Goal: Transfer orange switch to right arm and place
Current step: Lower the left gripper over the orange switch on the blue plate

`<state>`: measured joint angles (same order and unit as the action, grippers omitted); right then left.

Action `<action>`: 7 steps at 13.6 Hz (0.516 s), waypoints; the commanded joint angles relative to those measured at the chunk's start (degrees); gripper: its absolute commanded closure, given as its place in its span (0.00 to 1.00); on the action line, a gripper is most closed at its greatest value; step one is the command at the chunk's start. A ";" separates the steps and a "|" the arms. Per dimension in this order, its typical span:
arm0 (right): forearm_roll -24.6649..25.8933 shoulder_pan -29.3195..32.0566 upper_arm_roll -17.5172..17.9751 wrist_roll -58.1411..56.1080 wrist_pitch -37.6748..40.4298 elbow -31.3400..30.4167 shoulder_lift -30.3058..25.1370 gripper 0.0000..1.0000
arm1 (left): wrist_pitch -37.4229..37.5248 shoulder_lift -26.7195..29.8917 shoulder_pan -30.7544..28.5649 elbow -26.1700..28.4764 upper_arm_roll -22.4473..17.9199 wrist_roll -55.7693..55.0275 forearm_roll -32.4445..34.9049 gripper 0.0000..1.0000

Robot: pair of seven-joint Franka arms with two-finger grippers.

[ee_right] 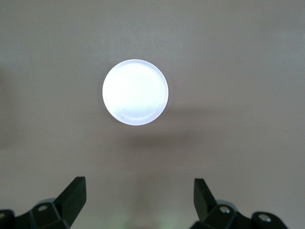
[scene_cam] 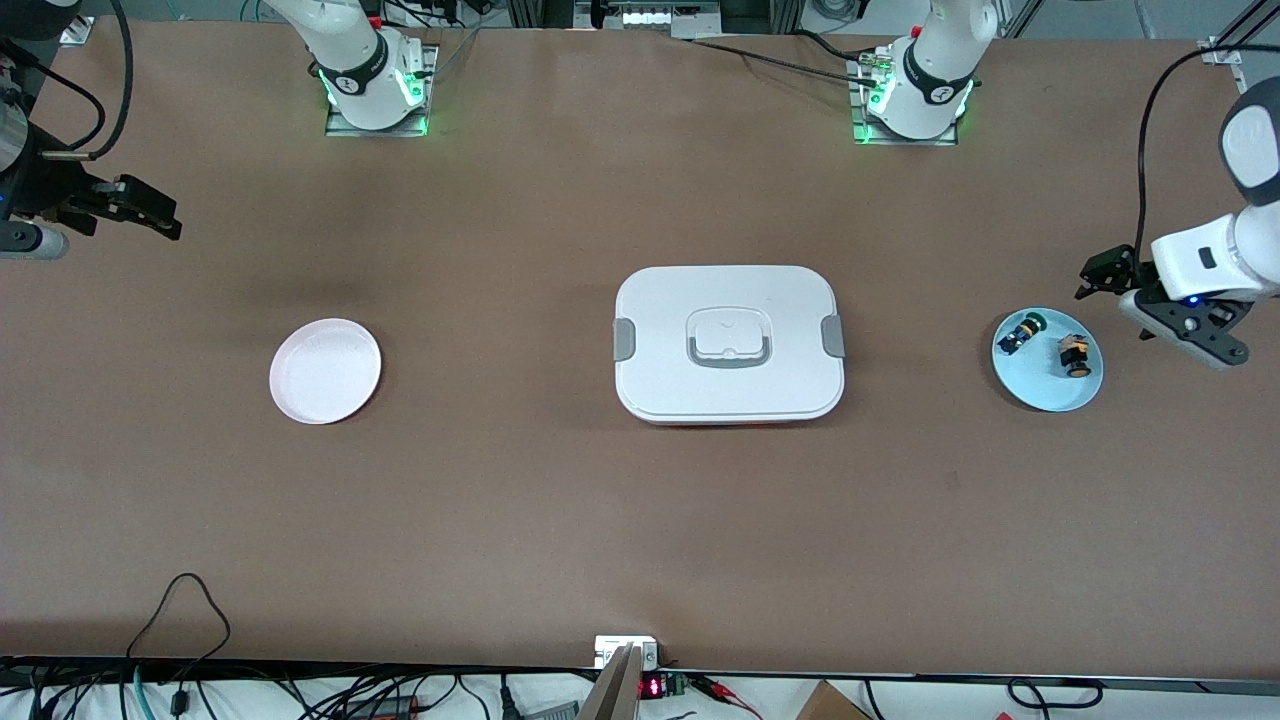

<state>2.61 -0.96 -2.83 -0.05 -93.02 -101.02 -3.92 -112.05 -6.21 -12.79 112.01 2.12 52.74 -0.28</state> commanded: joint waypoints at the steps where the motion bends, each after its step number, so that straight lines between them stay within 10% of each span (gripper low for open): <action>1: -0.32 0.26 0.02 0.40 0.47 0.91 1.28 0.00 | -4.12 -3.09 -2.50 3.46 -0.01 16.01 0.37 0.00; 7: -3.22 -1.05 0.11 8.28 0.47 1.08 2.87 0.00 | -15.45 -8.54 -6.45 9.36 -0.45 46.09 0.37 0.00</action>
<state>0.40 -1.15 -2.83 4.08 -93.03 -101.03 -1.57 -124.11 -13.22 -17.59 121.28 1.49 90.27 -0.18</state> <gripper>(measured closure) 0.000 0.000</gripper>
